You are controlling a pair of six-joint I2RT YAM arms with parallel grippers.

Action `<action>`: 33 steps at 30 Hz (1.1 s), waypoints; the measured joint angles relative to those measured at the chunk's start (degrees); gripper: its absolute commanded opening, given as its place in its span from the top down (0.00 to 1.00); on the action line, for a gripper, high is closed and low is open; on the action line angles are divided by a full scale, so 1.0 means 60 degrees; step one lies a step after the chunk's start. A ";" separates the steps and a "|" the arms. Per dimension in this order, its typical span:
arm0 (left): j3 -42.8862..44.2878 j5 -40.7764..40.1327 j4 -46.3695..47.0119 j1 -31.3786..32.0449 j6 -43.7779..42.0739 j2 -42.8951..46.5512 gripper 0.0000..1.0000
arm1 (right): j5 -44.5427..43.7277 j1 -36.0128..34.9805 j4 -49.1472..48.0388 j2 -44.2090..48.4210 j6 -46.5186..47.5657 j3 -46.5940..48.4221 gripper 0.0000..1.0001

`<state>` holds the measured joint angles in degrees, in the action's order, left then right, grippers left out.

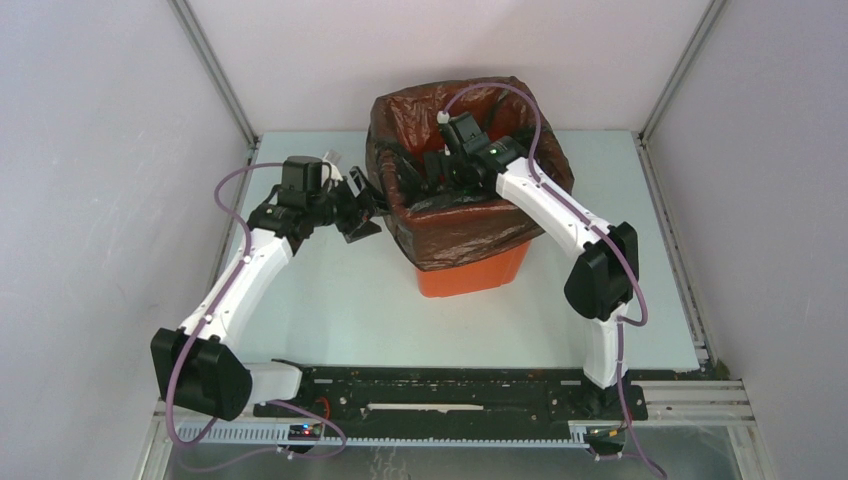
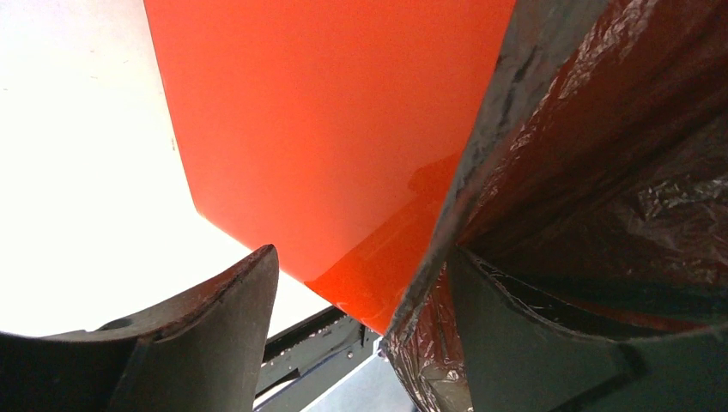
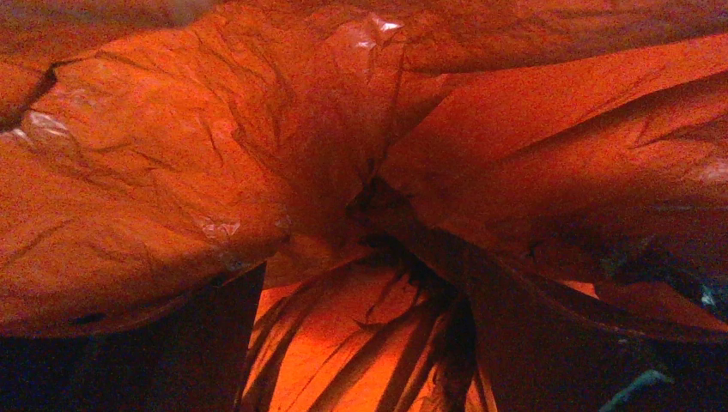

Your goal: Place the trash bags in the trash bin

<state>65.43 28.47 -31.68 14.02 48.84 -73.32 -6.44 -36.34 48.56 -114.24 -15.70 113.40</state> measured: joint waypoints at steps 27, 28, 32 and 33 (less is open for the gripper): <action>0.0313 -0.0481 -0.0860 0.0000 -0.0780 0.0087 0.12 | 0.0342 0.0386 0.1344 0.0335 -0.0189 0.3111 0.00; 0.0346 -0.0503 -0.0878 0.0000 -0.0827 0.0117 0.12 | 0.0342 0.0430 0.1275 0.0364 -0.0189 0.3111 0.00; 0.0601 -0.0579 -0.1038 0.0000 -0.0896 0.0149 0.10 | 0.0335 0.0586 0.0845 0.0342 -0.0237 0.3100 0.00; 0.0645 -0.0612 -0.1042 0.0000 -0.0900 0.0157 0.10 | 0.0342 0.0623 0.0681 0.0313 -0.0262 0.3104 0.00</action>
<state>69.30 24.80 -37.93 14.02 43.44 -72.38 -4.38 -32.60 52.64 -112.36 -17.28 132.03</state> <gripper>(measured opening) 0.883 0.997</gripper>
